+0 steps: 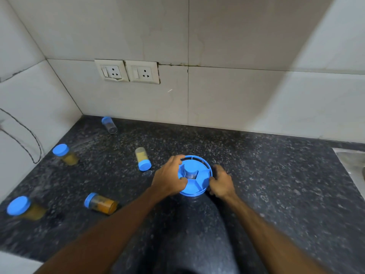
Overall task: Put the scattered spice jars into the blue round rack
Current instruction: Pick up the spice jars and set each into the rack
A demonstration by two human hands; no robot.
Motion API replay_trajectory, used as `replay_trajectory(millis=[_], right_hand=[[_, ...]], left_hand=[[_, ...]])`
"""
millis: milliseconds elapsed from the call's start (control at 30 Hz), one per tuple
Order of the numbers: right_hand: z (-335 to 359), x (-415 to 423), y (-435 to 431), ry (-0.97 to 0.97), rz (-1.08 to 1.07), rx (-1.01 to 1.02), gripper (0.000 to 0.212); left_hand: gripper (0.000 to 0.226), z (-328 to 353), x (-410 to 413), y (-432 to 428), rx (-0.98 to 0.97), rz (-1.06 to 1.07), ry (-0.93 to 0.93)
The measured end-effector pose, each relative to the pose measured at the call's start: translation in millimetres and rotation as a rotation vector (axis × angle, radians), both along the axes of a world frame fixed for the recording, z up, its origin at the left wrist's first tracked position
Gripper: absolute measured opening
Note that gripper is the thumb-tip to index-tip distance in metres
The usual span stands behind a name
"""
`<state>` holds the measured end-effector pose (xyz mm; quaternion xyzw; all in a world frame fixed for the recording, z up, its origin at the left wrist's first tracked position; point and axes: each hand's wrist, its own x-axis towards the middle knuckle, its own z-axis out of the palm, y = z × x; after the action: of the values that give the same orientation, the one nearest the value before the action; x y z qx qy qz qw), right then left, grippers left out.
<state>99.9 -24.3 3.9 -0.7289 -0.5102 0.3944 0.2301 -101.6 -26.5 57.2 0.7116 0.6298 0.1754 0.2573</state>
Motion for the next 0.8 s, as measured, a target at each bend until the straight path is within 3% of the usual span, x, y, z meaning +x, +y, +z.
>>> replay_trajectory(millis=[67, 167, 233, 400, 567, 600, 700, 800], right_hand=[[9, -18, -1, 0.039, -0.017, -0.001, 0.064], [8, -37, 1, 0.019, -0.097, 0.038, 0.034], [4, -43, 8, -0.038, -0.165, 0.043, 0.026], [24, -67, 6, -0.111, -0.192, 0.018, 0.025], [2, -84, 6, -0.092, -0.197, -0.014, 0.01], [1, -88, 4, -0.086, -0.19, -0.011, 0.009], [1, -105, -1, -0.047, -0.199, 0.023, 0.037], [2, -117, -4, -0.019, -0.262, 0.028, 0.047]], left_hand=[[0.062, -6, -19, 1, 0.044, 0.087, -0.002], [0.053, -17, -51, 6, 0.167, 0.19, 0.037], [0.05, -21, -71, 11, 0.186, 0.265, 0.095], [0.053, -25, -114, 37, 0.015, 0.316, 0.202], [0.074, -29, -133, 65, -0.209, 0.329, -0.051], [0.079, -28, -133, 68, -0.224, 0.323, -0.066], [0.099, -28, -136, 83, -0.32, 0.318, -0.148], [0.1, -29, -139, 89, -0.372, 0.299, -0.203]])
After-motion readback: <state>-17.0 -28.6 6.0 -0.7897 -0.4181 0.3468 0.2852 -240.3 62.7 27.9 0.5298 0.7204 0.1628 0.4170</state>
